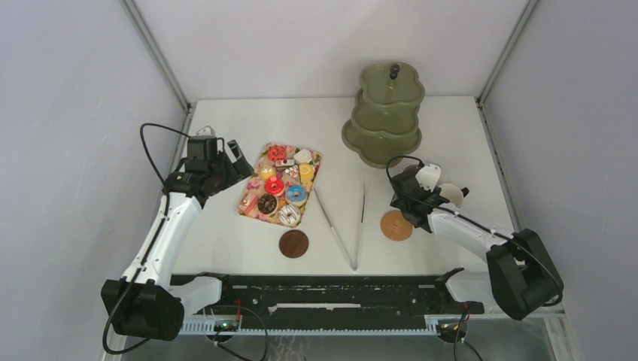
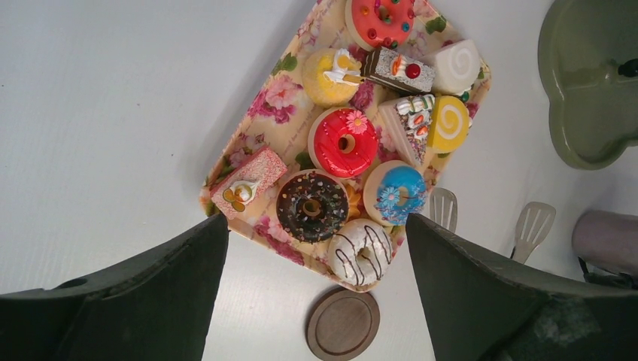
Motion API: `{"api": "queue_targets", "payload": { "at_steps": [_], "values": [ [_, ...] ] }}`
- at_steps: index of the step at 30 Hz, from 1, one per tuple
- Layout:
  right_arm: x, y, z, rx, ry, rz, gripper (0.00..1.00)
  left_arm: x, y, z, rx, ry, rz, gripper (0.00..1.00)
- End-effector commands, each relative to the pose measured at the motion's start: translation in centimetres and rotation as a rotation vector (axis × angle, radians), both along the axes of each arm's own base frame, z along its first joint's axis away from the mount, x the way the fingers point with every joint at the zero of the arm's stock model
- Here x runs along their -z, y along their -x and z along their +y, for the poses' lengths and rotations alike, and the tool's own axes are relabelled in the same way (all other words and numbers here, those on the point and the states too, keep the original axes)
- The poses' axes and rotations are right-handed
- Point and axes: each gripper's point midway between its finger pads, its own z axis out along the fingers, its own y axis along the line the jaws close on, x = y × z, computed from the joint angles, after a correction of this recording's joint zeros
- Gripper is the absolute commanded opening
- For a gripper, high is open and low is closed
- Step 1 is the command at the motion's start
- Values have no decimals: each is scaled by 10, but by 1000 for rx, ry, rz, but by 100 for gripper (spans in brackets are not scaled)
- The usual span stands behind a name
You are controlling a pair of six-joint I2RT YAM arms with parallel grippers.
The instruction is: Serve the afternoon tea
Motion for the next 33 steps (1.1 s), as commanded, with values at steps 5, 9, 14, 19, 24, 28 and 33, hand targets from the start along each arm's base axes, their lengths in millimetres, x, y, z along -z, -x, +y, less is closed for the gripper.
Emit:
{"api": "queue_targets", "payload": {
  "at_steps": [5, 9, 14, 19, 24, 28, 33],
  "values": [
    [-96, 11, 60, -245, -108, -150, 78, -12, 1, 2, -5, -9, -49, 92],
    [-92, 37, 112, -421, -192, -98, 80, -21, 0, 9, -34, -29, -95, 93],
    [-50, 78, 158, -497, -204, 52, 92, -12, 1, 7, -18, -30, -44, 94],
    [-27, 106, 187, -560, -183, 104, 97, -9, 4, 5, -15, -17, -38, 94],
    [-16, 118, 198, -595, -177, 132, 100, -8, 4, 3, -12, -11, -37, 94],
    [-1, 123, 200, -607, -143, 168, 100, -6, 4, 2, -10, -3, -33, 94],
    [12, 118, 196, -597, -74, 176, 100, -3, 4, 2, -9, -3, -29, 94]
  ]
}}
